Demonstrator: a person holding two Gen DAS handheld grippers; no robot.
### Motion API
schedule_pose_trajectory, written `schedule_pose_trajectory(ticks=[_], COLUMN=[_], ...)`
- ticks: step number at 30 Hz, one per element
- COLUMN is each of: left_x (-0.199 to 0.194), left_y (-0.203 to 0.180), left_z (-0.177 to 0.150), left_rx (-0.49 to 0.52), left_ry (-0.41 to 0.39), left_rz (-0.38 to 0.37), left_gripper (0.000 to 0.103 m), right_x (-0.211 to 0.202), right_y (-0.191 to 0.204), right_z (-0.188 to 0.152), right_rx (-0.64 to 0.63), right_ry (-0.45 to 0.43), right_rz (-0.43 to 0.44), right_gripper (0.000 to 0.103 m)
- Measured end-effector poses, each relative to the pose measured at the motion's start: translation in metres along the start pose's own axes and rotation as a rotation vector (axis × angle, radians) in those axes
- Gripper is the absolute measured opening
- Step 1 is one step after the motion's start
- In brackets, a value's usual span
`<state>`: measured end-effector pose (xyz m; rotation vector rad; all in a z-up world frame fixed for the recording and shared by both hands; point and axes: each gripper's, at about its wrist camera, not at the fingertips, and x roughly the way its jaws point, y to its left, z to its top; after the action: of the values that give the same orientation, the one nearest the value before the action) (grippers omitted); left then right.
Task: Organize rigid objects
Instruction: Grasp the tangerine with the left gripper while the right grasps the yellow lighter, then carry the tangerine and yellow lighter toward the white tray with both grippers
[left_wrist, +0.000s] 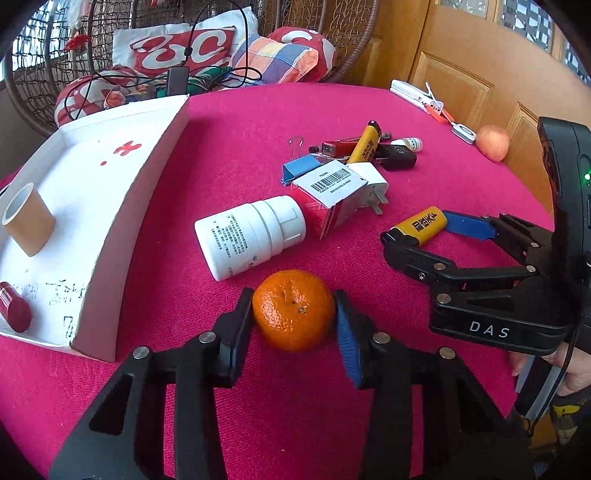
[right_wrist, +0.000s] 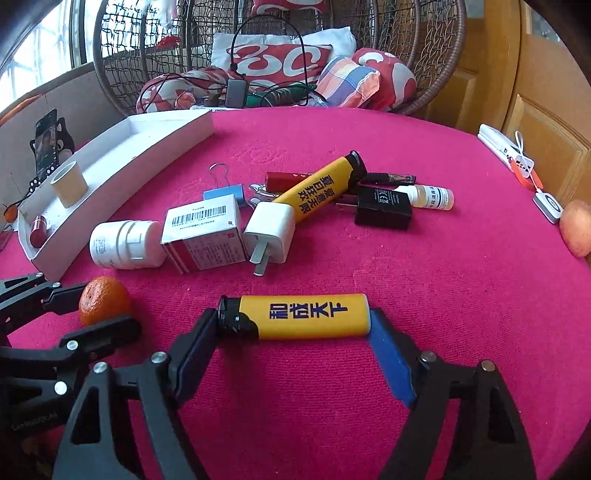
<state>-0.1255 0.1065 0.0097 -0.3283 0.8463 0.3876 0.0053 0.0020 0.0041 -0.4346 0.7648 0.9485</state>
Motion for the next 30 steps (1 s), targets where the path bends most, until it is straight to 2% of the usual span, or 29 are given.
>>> schedule_pose_trajectory(ticks=[7,15,30], left_x=[-0.016,-0.040,-0.072], left_y=[-0.006,-0.008,0.022], left_z=[0.002,0.008,0.015], left_rx=[0.018,0.028,-0.053], left_ry=[-0.053,-0.133,-0.246], left_rz=[0.000,0.008,0.036], left_gripper=[0.041,0.041,0.041], right_x=[-0.016,-0.033,-0.049], right_y=[-0.016,-0.023,-0.013], right_z=[-0.002,0.008,0.021], right_rx=[0.087,0.131,0.119], right_ry=[-0.039,-0.099,-0.169], right_rz=[0.019,0.023,0.048], right_gripper=[0.080,0.080,0.080])
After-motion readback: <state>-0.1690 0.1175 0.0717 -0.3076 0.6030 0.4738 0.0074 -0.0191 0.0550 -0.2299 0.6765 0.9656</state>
